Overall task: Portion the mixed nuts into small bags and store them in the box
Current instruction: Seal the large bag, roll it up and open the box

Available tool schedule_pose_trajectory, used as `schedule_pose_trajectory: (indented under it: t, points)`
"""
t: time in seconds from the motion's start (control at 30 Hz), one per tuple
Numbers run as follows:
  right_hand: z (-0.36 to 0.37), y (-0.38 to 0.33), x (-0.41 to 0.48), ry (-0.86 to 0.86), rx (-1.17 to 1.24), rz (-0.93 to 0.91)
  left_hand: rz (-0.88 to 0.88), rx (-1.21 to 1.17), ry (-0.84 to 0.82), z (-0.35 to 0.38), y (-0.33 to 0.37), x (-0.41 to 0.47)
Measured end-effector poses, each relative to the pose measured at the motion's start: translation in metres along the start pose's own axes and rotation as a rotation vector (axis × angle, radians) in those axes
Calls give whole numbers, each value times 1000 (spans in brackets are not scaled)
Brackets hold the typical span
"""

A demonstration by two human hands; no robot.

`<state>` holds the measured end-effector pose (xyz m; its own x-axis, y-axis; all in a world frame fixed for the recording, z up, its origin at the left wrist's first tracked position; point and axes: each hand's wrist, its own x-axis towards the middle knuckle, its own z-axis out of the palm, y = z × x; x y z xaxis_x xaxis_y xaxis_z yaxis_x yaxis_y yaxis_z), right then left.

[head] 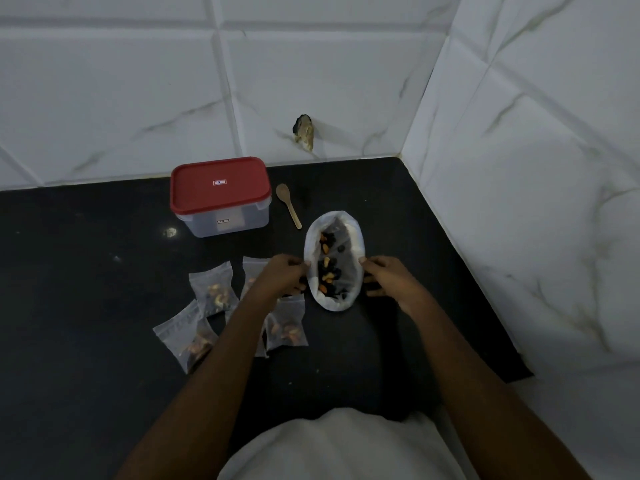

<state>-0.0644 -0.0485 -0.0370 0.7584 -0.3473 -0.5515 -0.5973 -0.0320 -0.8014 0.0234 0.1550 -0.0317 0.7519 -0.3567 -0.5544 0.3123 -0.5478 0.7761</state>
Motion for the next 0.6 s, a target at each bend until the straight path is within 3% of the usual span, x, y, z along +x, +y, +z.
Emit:
schedule_pose_trajectory:
  t: [0.13,0.3,0.43,0.6]
  points:
    - [-5,8,-7,-146,158,-12,11,78,-93,3,-1,-3]
    - [-3,7,-9,-119,352,13,-35,-214,-115,9,3,-3]
    - [3,3,-5,21,340,29,-70,-390,-41,13,4,-4]
    - [13,1,0,223,156,-9,-6,-363,121,17,1,-6]
